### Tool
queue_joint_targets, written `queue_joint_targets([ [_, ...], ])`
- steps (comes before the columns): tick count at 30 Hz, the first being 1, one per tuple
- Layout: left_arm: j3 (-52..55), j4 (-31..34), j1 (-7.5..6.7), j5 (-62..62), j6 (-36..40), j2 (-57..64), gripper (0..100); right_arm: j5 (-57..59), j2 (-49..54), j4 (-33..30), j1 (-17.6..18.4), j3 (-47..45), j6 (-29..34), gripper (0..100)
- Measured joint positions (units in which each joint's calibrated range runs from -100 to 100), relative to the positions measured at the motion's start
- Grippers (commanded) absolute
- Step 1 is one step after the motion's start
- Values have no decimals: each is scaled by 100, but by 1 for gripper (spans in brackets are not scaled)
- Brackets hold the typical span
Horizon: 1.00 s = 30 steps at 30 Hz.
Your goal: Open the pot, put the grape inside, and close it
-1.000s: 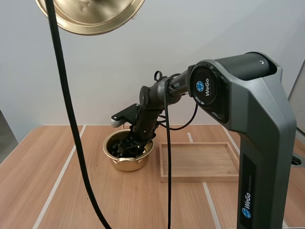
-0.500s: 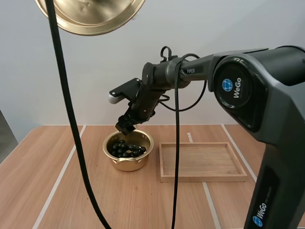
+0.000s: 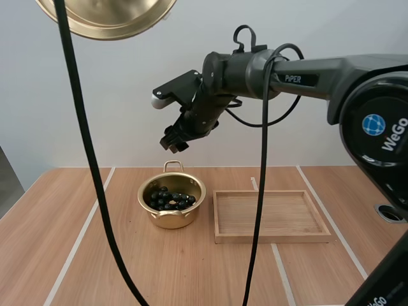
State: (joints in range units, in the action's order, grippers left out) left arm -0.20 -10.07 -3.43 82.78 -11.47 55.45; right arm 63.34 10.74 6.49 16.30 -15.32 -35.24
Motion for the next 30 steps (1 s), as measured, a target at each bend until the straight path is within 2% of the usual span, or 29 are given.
queue_joint_targets([
  [17, 0, 0, 0, -7, 104, 0, 0, 310, 1628, -118, -1369, 0, 197, 100],
  [19, 28, 0, 0, -22, 103, 0, 0, 316, 1804, -118, -1498, 0, 241, 98],
  [21, 124, -13, 0, -66, 103, 0, 0, 348, 1996, -129, -1591, 0, 293, 89],
  [22, 188, -13, 0, -66, 103, 0, 0, 348, 2070, -129, -1611, 0, 315, 80],
  [27, 675, -22, 0, -82, 103, -126, 0, 385, 2499, -129, -1648, 0, 516, 17],
  [28, 794, -22, 0, -82, 103, -176, 0, 402, 2579, -129, -1648, 0, 538, 0],
  [30, 1023, -35, 0, -139, 103, -296, 0, 438, 2718, -129, -1648, 0, 565, 0],
])
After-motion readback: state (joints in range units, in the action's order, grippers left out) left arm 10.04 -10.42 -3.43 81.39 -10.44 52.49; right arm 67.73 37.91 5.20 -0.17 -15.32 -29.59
